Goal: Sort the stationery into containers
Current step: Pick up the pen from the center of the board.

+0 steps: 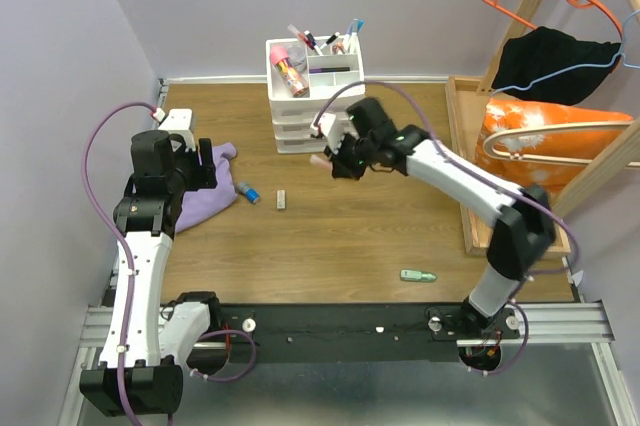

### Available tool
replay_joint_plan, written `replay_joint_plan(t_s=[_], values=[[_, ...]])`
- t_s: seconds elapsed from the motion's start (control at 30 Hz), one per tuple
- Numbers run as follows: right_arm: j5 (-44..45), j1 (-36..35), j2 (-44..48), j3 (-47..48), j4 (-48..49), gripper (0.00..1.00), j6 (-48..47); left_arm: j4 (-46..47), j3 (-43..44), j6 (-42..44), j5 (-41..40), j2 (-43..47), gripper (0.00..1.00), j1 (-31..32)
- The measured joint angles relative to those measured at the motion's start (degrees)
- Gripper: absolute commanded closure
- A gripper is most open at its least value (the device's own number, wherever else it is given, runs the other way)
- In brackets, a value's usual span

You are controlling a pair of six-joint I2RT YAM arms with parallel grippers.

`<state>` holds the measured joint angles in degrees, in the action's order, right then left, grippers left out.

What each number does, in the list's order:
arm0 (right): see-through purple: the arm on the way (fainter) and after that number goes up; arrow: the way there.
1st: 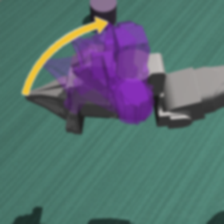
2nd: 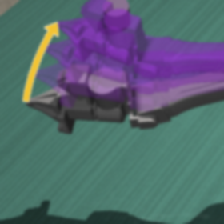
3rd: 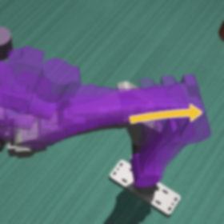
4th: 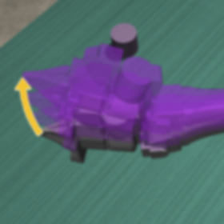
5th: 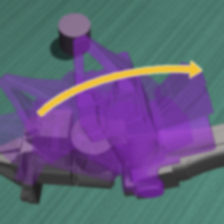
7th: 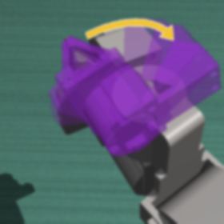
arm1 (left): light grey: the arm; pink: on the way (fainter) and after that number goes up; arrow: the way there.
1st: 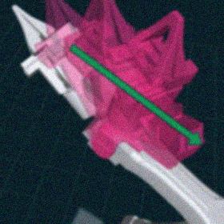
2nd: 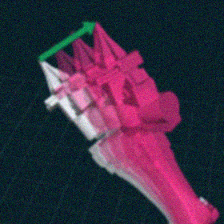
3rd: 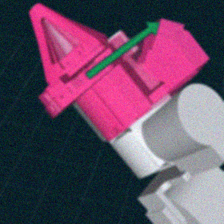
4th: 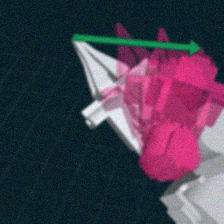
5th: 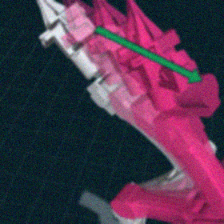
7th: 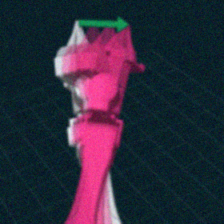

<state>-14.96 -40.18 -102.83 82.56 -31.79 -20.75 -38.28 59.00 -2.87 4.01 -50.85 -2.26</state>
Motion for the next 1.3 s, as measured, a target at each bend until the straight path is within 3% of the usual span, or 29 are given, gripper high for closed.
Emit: replay_joint_plan(t_s=[0.13,0.27,0.37,0.5,0.63,0.83,1.3], values=[[-2.8,0.0,12.9,6.8,-2.1,0.99,-14.3,0.9,-0.3,0.0,1.9,-0.2,0.25,0.0],[-2.8,0.1,18.5,13.5,-2.9,0.99,-32.5,2.0,-0.3,-0.2,4.0,-0.9,0.25,0.0],[-2.6,0.6,16.3,19.0,-4.5,0.99,-42.4,2.9,-0.5,-0.4,5.2,-0.9,0.24,0.0],[-1.4,2.9,6.6,26.7,-5.3,0.99,-52.9,3.8,-1.4,-0.6,6.1,-0.7,0.24,-0.5],[0.4,4.9,-1.7,30.8,-5.2,0.99,-58.9,3.9,-3.1,-0.9,6.6,0.7,0.24,-1.2],[2.3,7.2,-15.1,46.6,-6.9,0.99,-63.1,3.9,-5.0,-1.1,7.2,3.4,0.24,-1.8],[2.8,8.7,-19.7,51.2,-5.1,0.99,-63.5,4.0,-8.0,-1.7,7.7,5.0,0.24,-3.5]])
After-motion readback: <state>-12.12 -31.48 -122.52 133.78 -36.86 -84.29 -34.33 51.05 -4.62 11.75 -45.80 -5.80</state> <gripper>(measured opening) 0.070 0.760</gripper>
